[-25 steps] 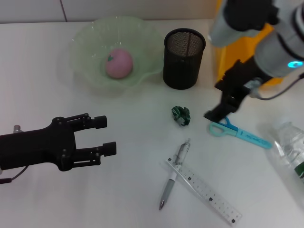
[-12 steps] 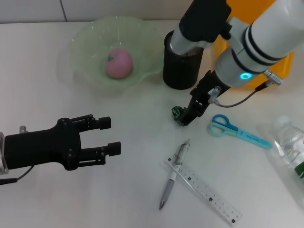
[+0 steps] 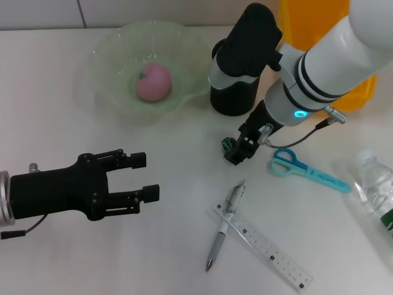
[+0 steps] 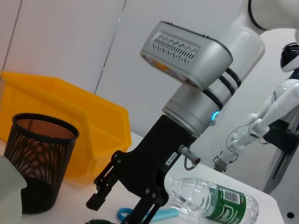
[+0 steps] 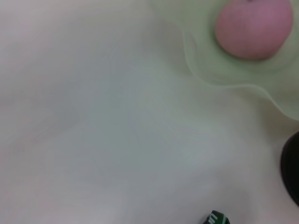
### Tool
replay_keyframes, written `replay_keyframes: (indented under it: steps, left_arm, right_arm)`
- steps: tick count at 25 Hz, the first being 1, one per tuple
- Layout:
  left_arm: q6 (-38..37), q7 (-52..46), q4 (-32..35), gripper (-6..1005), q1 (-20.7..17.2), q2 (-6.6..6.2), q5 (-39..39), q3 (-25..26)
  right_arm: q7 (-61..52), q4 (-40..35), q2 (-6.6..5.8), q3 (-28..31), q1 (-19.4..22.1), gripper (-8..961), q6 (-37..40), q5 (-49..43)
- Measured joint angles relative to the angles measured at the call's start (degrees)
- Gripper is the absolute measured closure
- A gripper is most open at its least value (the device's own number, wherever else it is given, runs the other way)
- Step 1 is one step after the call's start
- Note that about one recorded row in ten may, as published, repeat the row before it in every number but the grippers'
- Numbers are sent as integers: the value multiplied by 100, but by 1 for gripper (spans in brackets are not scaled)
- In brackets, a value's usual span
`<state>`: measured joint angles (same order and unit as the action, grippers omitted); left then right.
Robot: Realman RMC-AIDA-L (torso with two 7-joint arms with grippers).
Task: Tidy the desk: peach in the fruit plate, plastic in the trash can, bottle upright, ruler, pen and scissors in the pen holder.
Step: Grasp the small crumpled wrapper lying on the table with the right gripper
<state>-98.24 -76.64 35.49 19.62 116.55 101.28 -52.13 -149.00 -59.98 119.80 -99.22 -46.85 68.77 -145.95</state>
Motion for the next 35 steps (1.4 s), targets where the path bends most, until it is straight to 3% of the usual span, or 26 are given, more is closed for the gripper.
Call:
replay_keyframes:
  steps: [1,4,10,15,25,31,35]
  left_arm:
    - [0,0,-11,214,0,0,0,1]
    - [0,0,-46,214,-4,0,0,1]
    - [-1,8,-53,214,-38,0,0,1]
    - [-32,9,-53,214,-58,0,-1,28]
    - [-56,9,-51,215,-64,-14,-4,45]
    - [-64,9,-51,215,-64,-27,-4,37]
    - [-64,9,-51,215,-53,-27,-4,11]
  right_arm:
    - [-4,32,0,-43,-4,142,-42,0]
    - [-16,53,0,-110,-5,342,-94,0]
    - [-16,6,9,-115,24,547,-73,7]
    - [-17,-176,-5,-69,127,795,-24,9]
    - [16,-444,-27,-8,246,936,50,9]
    - [118,-822,-48,245,376,950,195,-9]
    - [362,-786,-54,250,345,909,233,-27]
